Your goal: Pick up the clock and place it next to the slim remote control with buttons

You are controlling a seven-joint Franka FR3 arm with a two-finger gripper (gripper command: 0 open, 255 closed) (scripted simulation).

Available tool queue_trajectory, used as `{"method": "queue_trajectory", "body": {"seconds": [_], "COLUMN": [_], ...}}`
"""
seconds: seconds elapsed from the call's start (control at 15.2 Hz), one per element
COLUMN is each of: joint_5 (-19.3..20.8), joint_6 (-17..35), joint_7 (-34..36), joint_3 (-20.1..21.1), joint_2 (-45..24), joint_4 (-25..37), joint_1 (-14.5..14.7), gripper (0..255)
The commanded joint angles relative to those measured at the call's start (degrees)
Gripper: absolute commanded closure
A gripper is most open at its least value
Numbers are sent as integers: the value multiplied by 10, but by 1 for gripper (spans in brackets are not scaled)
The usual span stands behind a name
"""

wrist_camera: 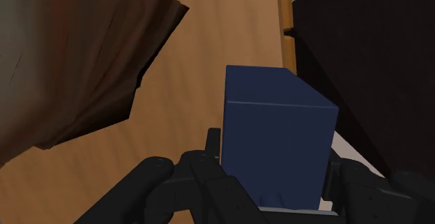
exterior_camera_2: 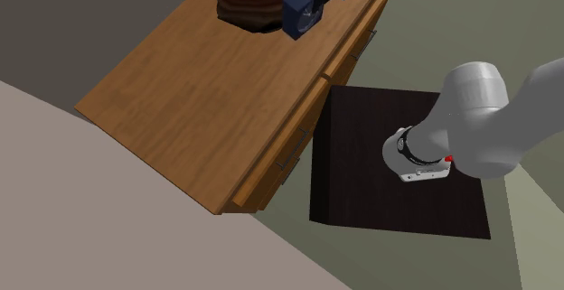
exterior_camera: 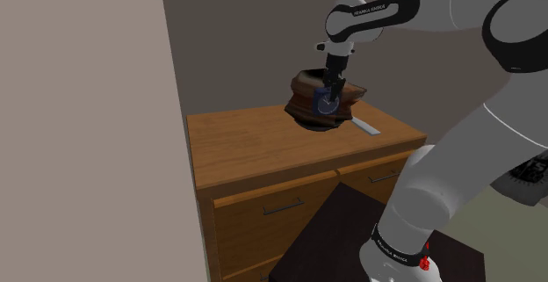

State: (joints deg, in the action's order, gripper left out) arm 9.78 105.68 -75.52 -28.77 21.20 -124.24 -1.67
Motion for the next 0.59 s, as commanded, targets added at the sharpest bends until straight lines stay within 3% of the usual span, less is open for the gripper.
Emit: {"method": "queue_trajectory", "body": {"seconds": [0.0,0.53], "joint_5": [9,35], "joint_6": [-3,-10], "joint_7": [-25,-135], "joint_3": [-17,-97], "joint_2": [8,9], "joint_4": [-2,18], "joint_1": [-11,-49], "gripper": [255,255]}}
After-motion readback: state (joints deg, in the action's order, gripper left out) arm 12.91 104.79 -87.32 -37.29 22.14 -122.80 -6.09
